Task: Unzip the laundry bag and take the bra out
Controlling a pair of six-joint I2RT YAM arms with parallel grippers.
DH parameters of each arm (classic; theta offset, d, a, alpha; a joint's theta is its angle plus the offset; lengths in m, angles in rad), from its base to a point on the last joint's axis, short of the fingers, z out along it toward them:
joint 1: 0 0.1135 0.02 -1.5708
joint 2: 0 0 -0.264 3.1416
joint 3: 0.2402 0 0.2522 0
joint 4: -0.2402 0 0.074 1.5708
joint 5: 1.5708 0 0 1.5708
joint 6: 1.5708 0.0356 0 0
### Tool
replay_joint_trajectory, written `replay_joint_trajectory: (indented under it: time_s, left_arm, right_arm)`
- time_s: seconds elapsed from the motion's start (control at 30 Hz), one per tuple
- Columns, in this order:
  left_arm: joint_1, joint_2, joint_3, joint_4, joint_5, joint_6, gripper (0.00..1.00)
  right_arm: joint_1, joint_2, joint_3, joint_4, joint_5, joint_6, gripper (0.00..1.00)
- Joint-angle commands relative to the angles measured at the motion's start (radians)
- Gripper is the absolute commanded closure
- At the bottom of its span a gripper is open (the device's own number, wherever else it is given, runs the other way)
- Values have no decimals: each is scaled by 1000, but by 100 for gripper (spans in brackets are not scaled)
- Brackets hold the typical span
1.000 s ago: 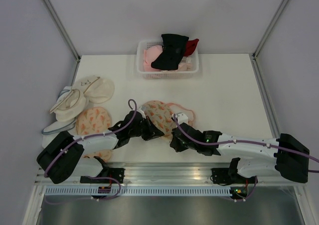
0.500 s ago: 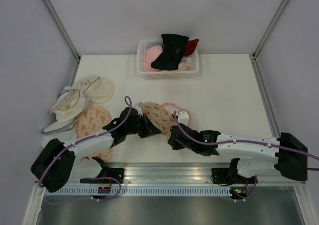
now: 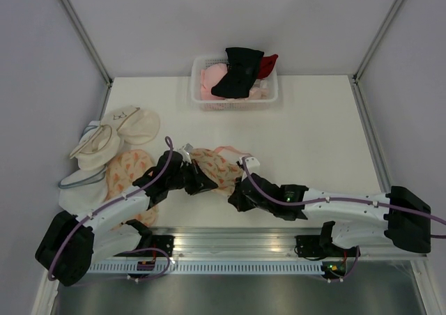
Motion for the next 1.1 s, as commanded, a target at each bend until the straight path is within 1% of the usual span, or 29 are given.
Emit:
replay_joint_trajectory:
  time_s: [0.0, 0.03, 0.1, 0.13, 0.2, 0.23, 0.3, 0.33, 0.37, 0.43, 0.47, 0.6, 0.73, 0.87, 1.0, 1.07]
  left_arm:
    - [106, -1, -52, -71, -254, 68, 98]
    - [105, 1, -55, -65, -239, 66, 98]
    - [101, 8, -68, -50, -224, 55, 98]
    - [100, 12, -71, -42, -215, 51, 98]
    - [95, 19, -89, -19, -201, 32, 98]
    - [94, 21, -97, -8, -195, 26, 98]
    - [89, 22, -117, 7, -188, 8, 98]
    - [88, 24, -121, 16, -188, 3, 98]
    - [86, 22, -127, 17, -184, 0, 98]
    - [85, 25, -132, 58, -176, -12, 98]
    - [82, 27, -134, 63, -173, -20, 98]
    - [77, 30, -134, 87, -162, -43, 98]
    - [63, 36, -140, 122, -161, -89, 98]
    - [25, 30, -172, 208, -173, -190, 98]
    - [-40, 38, -203, 294, -243, -301, 98]
    - [-85, 54, -203, 303, -294, -348, 98]
  right_arm:
    - [1, -67, -105, -270, 6, -108, 100]
    - [0, -69, -115, -212, 15, -111, 100]
    - [0, -70, -150, -149, 32, -116, 100]
    - [0, -67, -161, -85, 38, -116, 99]
    - [0, -41, -187, -26, 44, -114, 98]
    - [0, -26, -189, 9, 40, -111, 88]
    - [1, 20, -195, 42, 26, -108, 83]
    - [1, 34, -197, 68, 20, -108, 74]
    - [4, 58, -198, 78, 14, -108, 69]
    - [12, 75, -203, 112, 0, -110, 62]
    - [15, 81, -206, 123, -3, -110, 59]
    - [27, 72, -226, 178, -20, -101, 55]
    - [65, 71, -227, 269, -20, -88, 49]
    - [112, 114, -220, 331, 40, -64, 46]
    - [161, 172, -226, 448, 121, -36, 46]
    - [178, 216, -221, 473, 167, -19, 46]
